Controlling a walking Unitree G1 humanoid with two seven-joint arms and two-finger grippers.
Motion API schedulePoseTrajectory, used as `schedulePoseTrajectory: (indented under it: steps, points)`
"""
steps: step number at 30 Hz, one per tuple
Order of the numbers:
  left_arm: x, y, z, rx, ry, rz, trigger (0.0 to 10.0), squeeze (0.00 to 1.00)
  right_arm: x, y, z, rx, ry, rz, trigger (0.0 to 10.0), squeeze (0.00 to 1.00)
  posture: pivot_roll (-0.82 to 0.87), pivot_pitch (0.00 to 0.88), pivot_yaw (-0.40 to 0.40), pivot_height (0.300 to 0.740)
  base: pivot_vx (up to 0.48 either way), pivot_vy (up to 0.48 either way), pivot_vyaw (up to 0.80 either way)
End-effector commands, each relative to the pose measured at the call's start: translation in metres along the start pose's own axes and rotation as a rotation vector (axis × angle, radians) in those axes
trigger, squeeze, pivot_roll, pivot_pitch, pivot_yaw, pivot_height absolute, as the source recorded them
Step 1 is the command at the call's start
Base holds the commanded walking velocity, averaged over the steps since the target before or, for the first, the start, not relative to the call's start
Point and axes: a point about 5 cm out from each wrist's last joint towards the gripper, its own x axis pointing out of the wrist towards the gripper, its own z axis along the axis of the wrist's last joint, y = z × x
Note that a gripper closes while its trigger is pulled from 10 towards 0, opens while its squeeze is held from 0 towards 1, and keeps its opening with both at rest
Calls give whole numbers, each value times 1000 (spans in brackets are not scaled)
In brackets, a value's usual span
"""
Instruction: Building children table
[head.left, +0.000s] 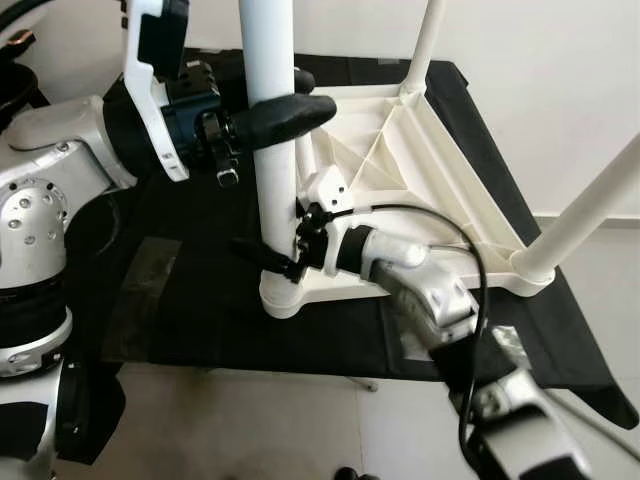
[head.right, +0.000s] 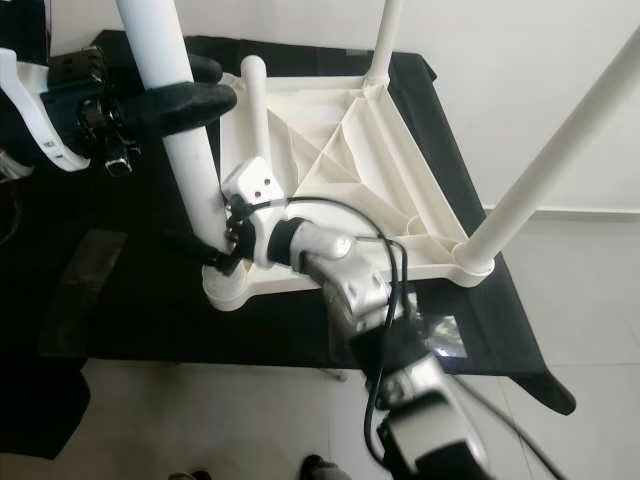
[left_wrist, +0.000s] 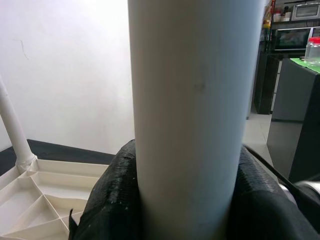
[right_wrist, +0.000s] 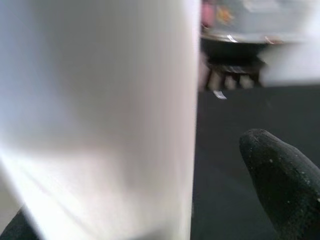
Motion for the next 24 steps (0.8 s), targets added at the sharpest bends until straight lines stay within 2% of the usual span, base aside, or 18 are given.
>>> schedulePoseTrajectory:
  steps: [1, 2, 3, 4, 5, 7, 13, 14, 24]
  points:
    - [6, -15, -6, -31, 45, -120, 0, 0, -21, -19, 15, -36, -46, 28, 10000, 455, 70, 226, -44, 740, 0, 0, 0]
    - [6, -15, -6, -31, 45, -120, 0, 0, -21, -19, 15, -36, -46, 28, 10000, 455, 70, 226, -44, 740, 0, 0, 0]
    - [6, -16, -6, -33, 46, -125, 0, 0, -21, -19, 20, -19, -62, 121, 10000, 0, 74, 230, -43, 740, 0, 0, 0]
    - [6, -17, -6, -35, 46, -128, 0, 0, -21, -19, 24, -9, -69, 211, 10000, 0, 80, 234, -41, 740, 0, 0, 0]
    - [6, -17, -6, -35, 46, -128, 0, 0, -21, -19, 24, -9, -69, 211, 10000, 0, 80, 234, -41, 740, 0, 0, 0]
    - [7, -18, -5, -39, 45, -135, 0, 0, -20, -22, 30, 2, -77, 309, 10000, 0, 82, 238, -40, 740, 0, 0, 0]
    - [8, -19, -5, -40, 46, -139, 0, 0, -17, -28, 33, 7, -81, 351, 10000, 0, 87, 241, -41, 740, 0, 0, 0]
    - [8, -20, -5, -41, 46, -141, 0, 0, -16, -29, 33, 8, -77, 373, 0, 0, 90, 247, -38, 740, 0, 0, 0]
    - [9, -22, -4, -51, 48, -154, 0, 0, -10, -27, 27, 15, -49, 460, 0, 0, 99, 260, -35, 740, 0, 0, 0]
